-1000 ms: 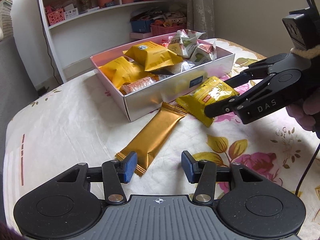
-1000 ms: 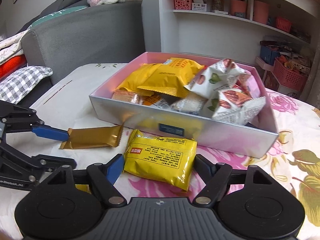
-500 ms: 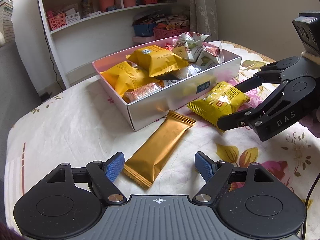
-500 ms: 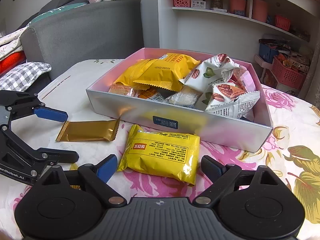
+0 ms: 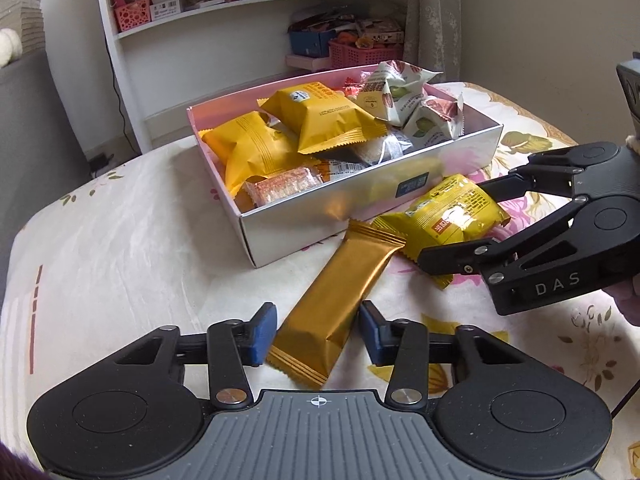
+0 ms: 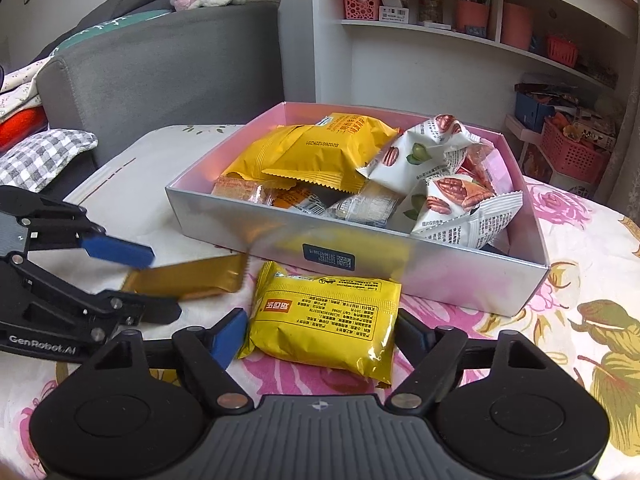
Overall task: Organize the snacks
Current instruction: 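Grasp the gold bar with the left gripper while the right grasps the yellow chip bag, then carry the gold bar and yellow chip bag into the tray box and release them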
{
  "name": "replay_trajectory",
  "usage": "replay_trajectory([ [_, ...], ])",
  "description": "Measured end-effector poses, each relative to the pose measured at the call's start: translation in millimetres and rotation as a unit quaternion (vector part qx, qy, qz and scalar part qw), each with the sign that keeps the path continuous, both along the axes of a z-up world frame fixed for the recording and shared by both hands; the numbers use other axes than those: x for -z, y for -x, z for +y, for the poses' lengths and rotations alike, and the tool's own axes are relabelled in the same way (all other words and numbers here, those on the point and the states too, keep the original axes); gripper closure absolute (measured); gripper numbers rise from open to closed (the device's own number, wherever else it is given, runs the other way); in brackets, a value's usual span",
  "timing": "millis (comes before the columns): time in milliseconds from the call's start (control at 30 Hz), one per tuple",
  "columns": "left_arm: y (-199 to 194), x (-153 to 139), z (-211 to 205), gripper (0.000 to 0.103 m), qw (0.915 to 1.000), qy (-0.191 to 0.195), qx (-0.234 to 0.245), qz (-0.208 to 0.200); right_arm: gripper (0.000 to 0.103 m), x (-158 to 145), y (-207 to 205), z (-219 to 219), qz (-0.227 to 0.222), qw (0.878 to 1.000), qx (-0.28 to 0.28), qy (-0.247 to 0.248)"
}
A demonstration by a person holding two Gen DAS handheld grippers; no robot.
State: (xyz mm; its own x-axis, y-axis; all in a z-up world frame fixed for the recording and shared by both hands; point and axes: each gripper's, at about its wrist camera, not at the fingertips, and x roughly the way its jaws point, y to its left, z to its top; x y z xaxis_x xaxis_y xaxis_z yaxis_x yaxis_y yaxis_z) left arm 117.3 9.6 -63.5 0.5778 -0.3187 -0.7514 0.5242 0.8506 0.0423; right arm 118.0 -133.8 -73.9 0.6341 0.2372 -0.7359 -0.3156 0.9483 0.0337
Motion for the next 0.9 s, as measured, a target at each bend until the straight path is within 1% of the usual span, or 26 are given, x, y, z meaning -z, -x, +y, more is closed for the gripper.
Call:
replay_trajectory([
  [100, 6.3, -2.3, -7.1, 0.073, 0.9998, -0.016, 0.004, -0.009, 0.034, -2.1, 1.1, -4.2, 0.005, 1.0, -0.001, -0.01],
  [167, 9.2, -5.5, -7.9, 0.075, 0.9998, -0.017, 0.006, -0.011, 0.035, -4.1, 2.3, -7.0, 0.008, 1.0, -0.001, -0.017],
  [367, 11.4, -15.0, 1.6, 0.086, 0.9999, 0.01, -0.011, 0.001, 0.035, -15.7, 8.5, -16.3, 0.01, 0.999, 0.004, -0.037],
  [533, 14.7, -23.7, 11.7, 0.095, 0.9988, 0.028, -0.039, 0.005, 0.035, -30.9, 13.2, -27.1, 0.003, 0.998, 0.022, -0.059],
  [800, 16.7, -33.9, 32.8, 0.096, 0.9947, 0.062, -0.079, 0.022, 0.035, -50.8, 19.1, -39.5, -0.021, 0.996, 0.044, -0.072],
  [900, 19.8, -42.2, 37.5, 0.096, 0.9929, 0.078, -0.087, 0.02, 0.035, -57.9, 21.0, -43.9, -0.028, 0.995, 0.051, -0.08],
])
